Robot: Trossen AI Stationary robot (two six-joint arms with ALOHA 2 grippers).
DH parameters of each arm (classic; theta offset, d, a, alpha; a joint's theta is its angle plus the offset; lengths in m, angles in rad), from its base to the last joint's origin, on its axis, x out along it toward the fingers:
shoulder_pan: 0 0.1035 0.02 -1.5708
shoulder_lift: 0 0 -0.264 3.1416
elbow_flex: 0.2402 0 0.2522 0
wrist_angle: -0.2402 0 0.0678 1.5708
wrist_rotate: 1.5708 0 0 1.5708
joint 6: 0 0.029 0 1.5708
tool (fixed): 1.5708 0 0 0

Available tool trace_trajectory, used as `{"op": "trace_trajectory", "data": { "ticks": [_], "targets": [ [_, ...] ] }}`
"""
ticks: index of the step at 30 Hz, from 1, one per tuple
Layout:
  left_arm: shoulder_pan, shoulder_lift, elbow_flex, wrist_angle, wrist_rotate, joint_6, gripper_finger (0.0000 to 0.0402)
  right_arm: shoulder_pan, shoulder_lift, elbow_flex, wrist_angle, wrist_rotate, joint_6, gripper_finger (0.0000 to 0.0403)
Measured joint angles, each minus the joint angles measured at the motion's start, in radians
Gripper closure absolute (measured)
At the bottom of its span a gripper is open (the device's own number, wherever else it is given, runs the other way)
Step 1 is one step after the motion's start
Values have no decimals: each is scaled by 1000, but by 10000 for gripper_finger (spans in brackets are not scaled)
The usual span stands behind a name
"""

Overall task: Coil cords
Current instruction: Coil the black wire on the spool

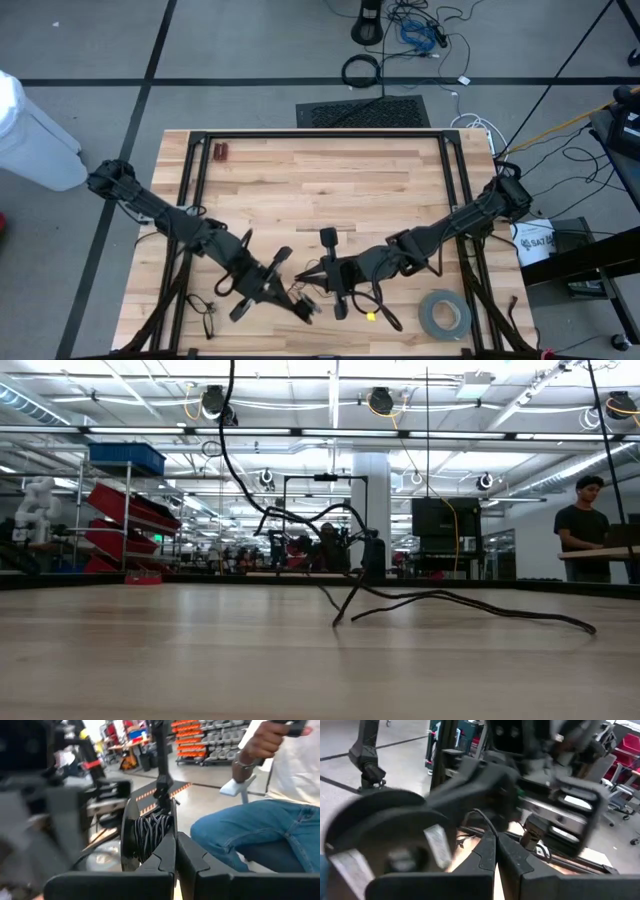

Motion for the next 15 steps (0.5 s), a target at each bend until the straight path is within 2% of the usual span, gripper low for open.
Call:
{"op": "trace_trajectory", "data": {
  "ticks": [15],
  "targets": [
    [12,-40,0,-151,-121,-77,398,30,-77,0,-172,96,28,403]
  ]
}}
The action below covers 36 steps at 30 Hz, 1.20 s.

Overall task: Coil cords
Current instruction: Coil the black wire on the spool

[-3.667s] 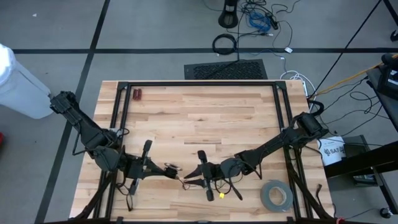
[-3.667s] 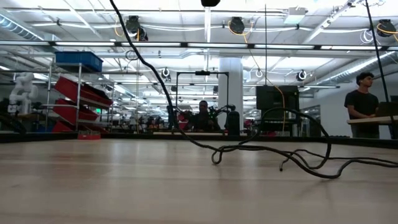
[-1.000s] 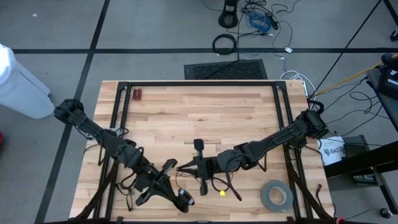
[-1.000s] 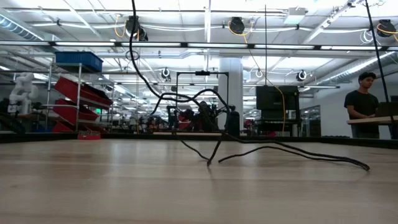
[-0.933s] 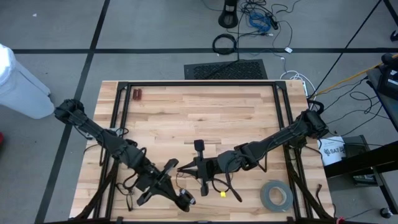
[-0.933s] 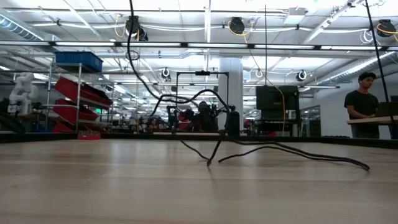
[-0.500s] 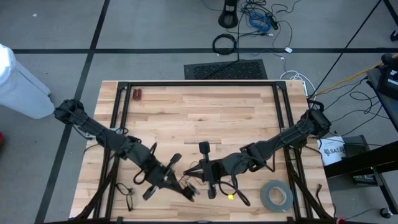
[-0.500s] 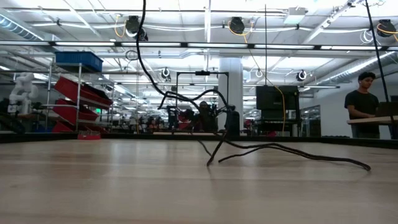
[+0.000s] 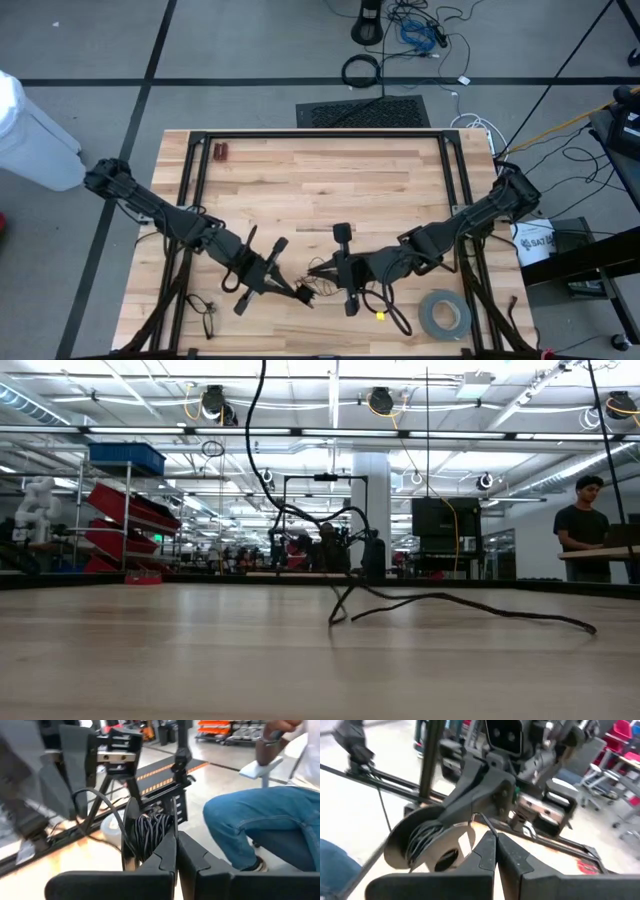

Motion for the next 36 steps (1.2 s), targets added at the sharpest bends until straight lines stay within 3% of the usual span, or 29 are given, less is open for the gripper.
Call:
{"op": "trace_trajectory", "data": {
  "ticks": [16,23,28,36],
  "targets": [
    [-2,-86,0,-154,-204,-94,398,22,-6,0,-82,75,41,403],
    [-30,-111,0,-176,-277,-94,398,21,-10,44,-226,117,118,403],
    [-42,-111,0,-177,-317,-90,398,29,-10,47,-240,88,141,401],
    [-52,-117,0,-173,-357,-91,398,29,-11,47,-318,-132,204,376]
  ]
}}
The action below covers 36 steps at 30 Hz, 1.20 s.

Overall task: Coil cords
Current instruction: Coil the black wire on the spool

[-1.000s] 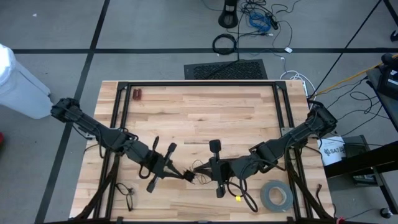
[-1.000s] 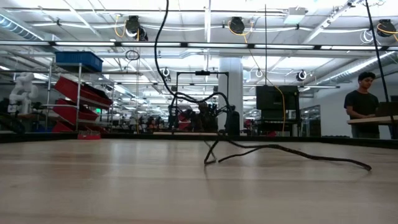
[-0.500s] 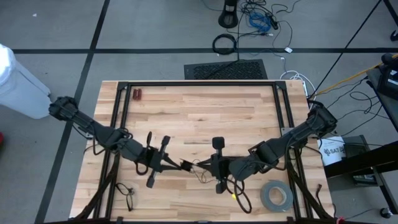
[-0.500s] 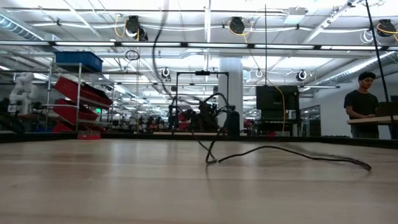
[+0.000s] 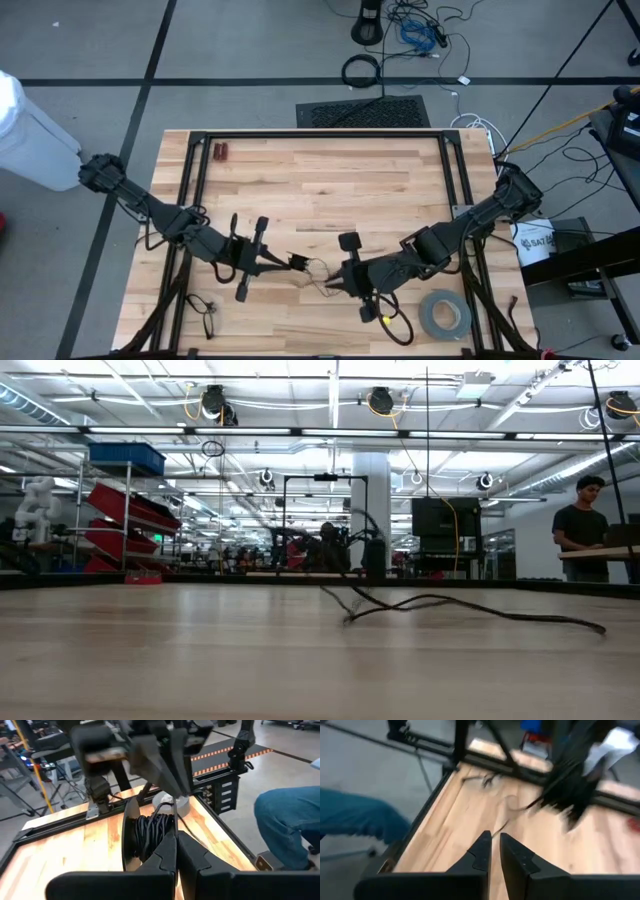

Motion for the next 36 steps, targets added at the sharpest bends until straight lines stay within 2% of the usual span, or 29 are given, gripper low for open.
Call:
{"op": "trace_trajectory", "data": {
  "ticks": [7,12,15,18,20,30,36],
  "targets": [
    [-40,-37,0,2,-64,7,398,-7,0,0,-119,14,38,364],
    [-76,-57,0,-17,-83,8,398,-8,0,-1,-73,187,39,362],
    [-94,-55,0,-15,-82,28,398,-14,0,-20,90,270,9,361],
    [-103,-49,0,-13,-82,46,398,-17,2,-41,249,267,-55,353],
    [-108,-48,0,-6,-82,50,398,-15,7,-41,294,272,-91,342],
    [-113,-43,0,26,-83,59,398,-23,47,-42,354,290,-107,260],
    [-113,-40,0,28,-93,58,398,-32,52,-42,364,249,-117,244]
  ]
}}
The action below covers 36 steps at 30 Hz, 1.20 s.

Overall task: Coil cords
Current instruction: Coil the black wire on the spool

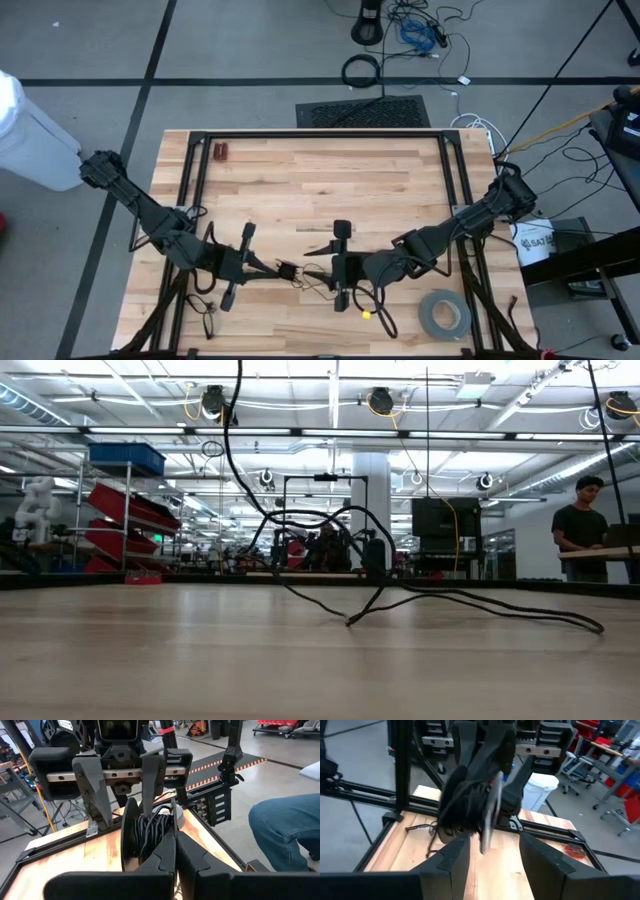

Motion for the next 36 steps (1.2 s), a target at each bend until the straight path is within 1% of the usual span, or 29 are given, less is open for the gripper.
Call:
{"op": "trace_trajectory", "data": {
  "ticks": [5,10,12,16,17,25,27,30,33,36],
  "targets": [
    [1,0,0,14,-1,-2,398,-9,2,0,37,-22,-23,252],
    [0,23,0,62,-4,17,398,-23,5,0,47,-68,-29,282],
    [0,34,0,76,-4,26,398,-25,5,0,47,-69,-34,306],
    [3,39,0,78,-34,26,398,-25,5,0,50,-68,-80,380],
    [3,39,0,81,-40,26,398,-25,5,0,53,-62,-90,390],
    [-7,40,-1,127,-56,-7,393,-21,-3,0,58,-43,-101,401],
    [-17,40,-1,140,-67,-7,377,-21,-13,0,52,-36,-104,401],
    [-38,40,-1,166,-106,-8,338,-20,-34,0,19,-33,-93,402],
    [-62,40,-1,179,-188,-7,292,-19,-59,0,-23,-17,-67,402],
    [-95,40,-1,189,-277,-18,255,-19,-86,0,-87,13,-54,402]
  ]
}}
